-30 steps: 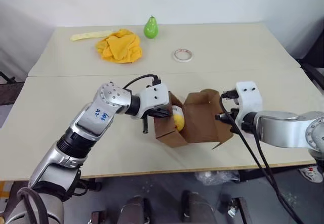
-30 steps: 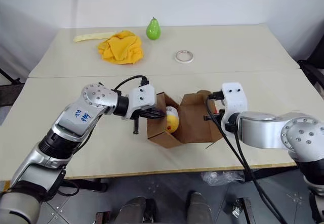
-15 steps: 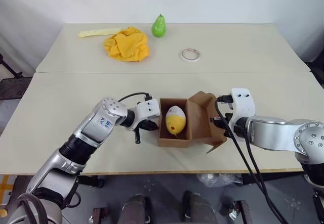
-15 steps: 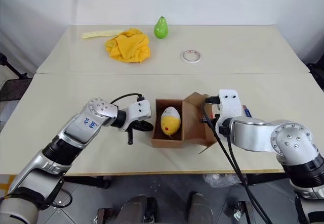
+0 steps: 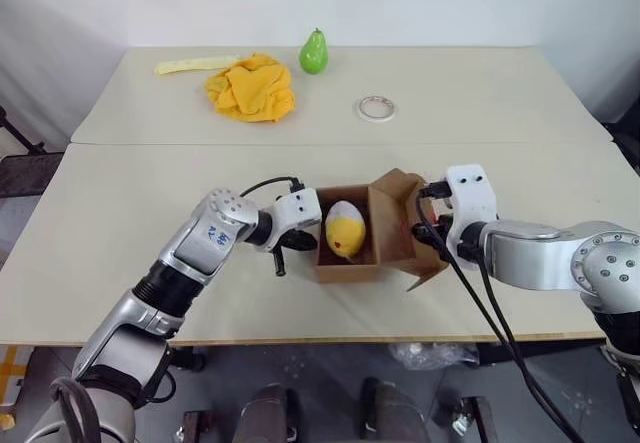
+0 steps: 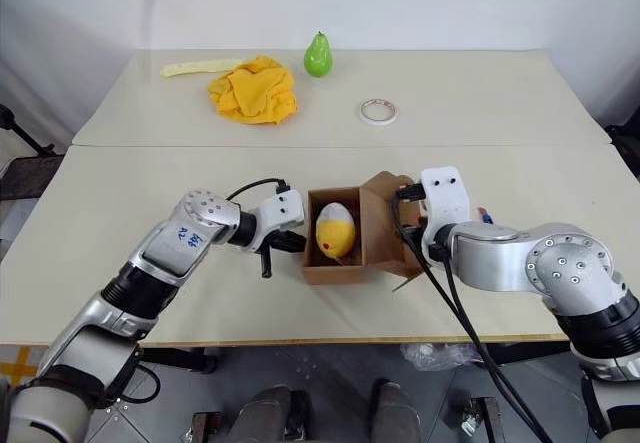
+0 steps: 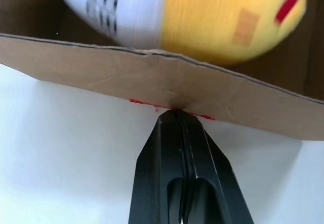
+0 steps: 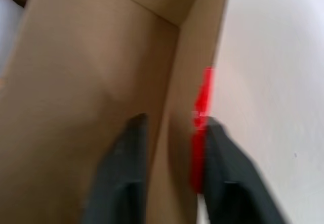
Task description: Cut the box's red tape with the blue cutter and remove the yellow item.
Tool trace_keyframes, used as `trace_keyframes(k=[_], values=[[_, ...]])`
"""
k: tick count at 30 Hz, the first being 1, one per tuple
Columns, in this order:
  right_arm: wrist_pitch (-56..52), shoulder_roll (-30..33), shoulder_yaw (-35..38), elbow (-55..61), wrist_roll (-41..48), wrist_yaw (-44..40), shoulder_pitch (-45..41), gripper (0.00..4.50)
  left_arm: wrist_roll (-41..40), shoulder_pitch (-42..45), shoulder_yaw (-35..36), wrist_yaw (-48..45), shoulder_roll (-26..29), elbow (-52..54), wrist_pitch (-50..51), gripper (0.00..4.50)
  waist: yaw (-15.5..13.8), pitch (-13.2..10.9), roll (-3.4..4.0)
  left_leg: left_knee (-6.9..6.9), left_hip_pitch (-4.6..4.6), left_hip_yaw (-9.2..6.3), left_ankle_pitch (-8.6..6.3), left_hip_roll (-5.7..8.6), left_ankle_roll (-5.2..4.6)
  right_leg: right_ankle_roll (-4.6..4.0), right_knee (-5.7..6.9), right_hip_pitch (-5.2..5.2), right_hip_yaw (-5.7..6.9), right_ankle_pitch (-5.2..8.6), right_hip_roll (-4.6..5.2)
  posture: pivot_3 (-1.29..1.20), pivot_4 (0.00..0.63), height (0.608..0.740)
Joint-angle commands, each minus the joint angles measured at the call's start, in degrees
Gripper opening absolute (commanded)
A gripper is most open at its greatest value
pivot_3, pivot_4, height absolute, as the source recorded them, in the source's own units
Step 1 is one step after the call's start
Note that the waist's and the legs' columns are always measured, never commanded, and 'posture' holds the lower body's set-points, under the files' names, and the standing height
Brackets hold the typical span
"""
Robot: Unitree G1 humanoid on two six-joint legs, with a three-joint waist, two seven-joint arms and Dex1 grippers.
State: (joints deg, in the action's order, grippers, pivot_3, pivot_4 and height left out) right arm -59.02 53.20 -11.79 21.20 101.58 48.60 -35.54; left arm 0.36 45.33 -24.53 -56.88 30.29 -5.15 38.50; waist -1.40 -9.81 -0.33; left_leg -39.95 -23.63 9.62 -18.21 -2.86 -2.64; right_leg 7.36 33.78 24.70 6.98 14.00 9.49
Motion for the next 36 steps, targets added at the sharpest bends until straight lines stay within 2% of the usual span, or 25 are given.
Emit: trace_keyframes(k=[1, 6, 12, 15, 17, 21, 24, 27, 32, 33, 36], values=[[-0.67, 1.35, 3.87, 2.69, -3.66, -5.91, -0.86, 2.72, 0.69, 1.15, 0.73, 0.66, -0.29, -1.39, -0.37, 0.0, 0.03, 0.0, 0.0, 0.0, -0.02, 0.0, 0.0, 0.0, 0.0, 0.0, 0.01, 0.01, 0.0, 0.0, 0.0, 0.0, 0.15, 0.74], [-2.15, 6.42, 9.14, 2.15, -12.78, -15.92, 0.85, 4.45, 0.61, 2.35, 2.1, 0.45, 0.68, -4.26, -0.85, 0.0, 0.16, 0.0, 0.0, -0.01, -0.16, 0.02, 0.0, 0.0, -0.01, 0.04, 0.01, 0.19, 0.01, -0.02, 0.0, 0.0, 0.15, 0.74], [-2.64, 10.16, 15.8, 3.18, -21.14, -24.97, 3.3, 4.48, 0.84, 4.49, 4.29, 0.37, 2.27, -8.83, -2.39, 0.0, 0.2, -0.01, -0.01, -0.05, -0.55, 0.18, 0.04, 0.15, 0.05, 0.12, 0.1, 0.66, 0.02, -0.07, -0.08, 0.0, 0.15, 0.74], [0.47, 11.44, 21.96, 6.62, -25.63, -31.88, 5.87, 4.48, 1.14, 7.53, 6.05, 1.79, 2.57, -12.24, -4.87, 0.0, 0.29, -0.03, -0.02, -0.04, -0.57, 0.25, 0.05, 0.14, 0.07, 0.12, 0.09, 0.73, 0.0, -0.07, -0.1, 0.0, 0.15, 0.74], [0.99, 11.75, 25.96, 8.57, -25.61, -36.88, 7.83, 4.48, 0.44, 9.86, 7.7, 2.54, 2.0, -14.59, -6.9, 0.0, 0.18, -0.04, -0.04, -0.04, -0.59, 0.25, 0.05, 0.14, 0.07, 0.13, 0.07, 0.75, 0.0, -0.07, -0.11, 0.0, 0.15, 0.74], [1.24, 13.81, 32.13, 15.57, -26.46, -50.11, 14.83, 4.5, -2.58, 14.9, 10.25, 0.52, -0.63, -16.99, -9.7, 0.84, -0.43, -0.11, -0.17, -0.04, -0.66, 0.23, 0.03, 0.17, 0.05, 0.16, 0.01, 0.74, 0.06, -0.09, -0.12, 0.0, 0.15, 0.74], [1.88, 14.21, 35.74, 18.98, -28.71, -56.29, 19.99, 4.5, -4.59, 17.76, 10.61, -3.39, -2.2, -16.76, -9.87, 1.75, -0.36, -0.12, -0.2, -0.08, -0.71, 0.27, -0.05, 0.21, -0.03, 0.21, -0.06, 0.73, 0.14, -0.11, -0.1, 0.0, 0.15, 0.74], [2.55, 13.55, 38.92, 21.4, -29.66, -60.29, 23.77, 4.5, -5.4, 20.24, 9.35, -8.06, -3.73, -16.8, -12.48, 2.71, -0.2, -0.18, -0.29, -0.13, -0.7, 0.37, -0.09, 0.24, -0.07, 0.29, -0.1, 0.73, 0.15, -0.16, -0.09, 0.0, 0.15, 0.74], [3.33, 12.39, 40.98, 22.73, -32.78, -62.07, 27.57, 4.5, -3.0, 24.47, 5.11, -13.54, -7.49, -21.43, -19.17, 4.26, -0.17, -0.19, -0.32, -0.15, -0.66, 0.37, -0.06, 0.22, -0.04, 0.29, -0.03, 0.73, 0.16, -0.16, -0.1, 0.0, 0.15, 0.74], [3.47, 11.95, 41.38, 23.13, -33.25, -61.92, 28.16, 4.5, -2.08, 25.01, 3.82, -14.37, -8.21, -22.54, -20.99, 4.49, -0.14, -0.2, -0.32, -0.17, -0.65, 0.36, -0.06, 0.22, -0.04, 0.29, -0.03, 0.71, 0.15, -0.16, -0.1, 0.0, 0.15, 0.74], [3.6, 10.62, 42.59, 24.42, -33.93, -61.2, 29.6, 4.5, 0.04, 26.29, 1.27, -15.87, -9.95, -24.98, -23.76, 4.49, -0.08, -0.2, -0.32, -0.17, -0.64, 0.36, -0.07, 0.22, -0.04, 0.29, -0.01, 0.72, 0.12, -0.17, -0.1, 0.0, 0.15, 0.74]])
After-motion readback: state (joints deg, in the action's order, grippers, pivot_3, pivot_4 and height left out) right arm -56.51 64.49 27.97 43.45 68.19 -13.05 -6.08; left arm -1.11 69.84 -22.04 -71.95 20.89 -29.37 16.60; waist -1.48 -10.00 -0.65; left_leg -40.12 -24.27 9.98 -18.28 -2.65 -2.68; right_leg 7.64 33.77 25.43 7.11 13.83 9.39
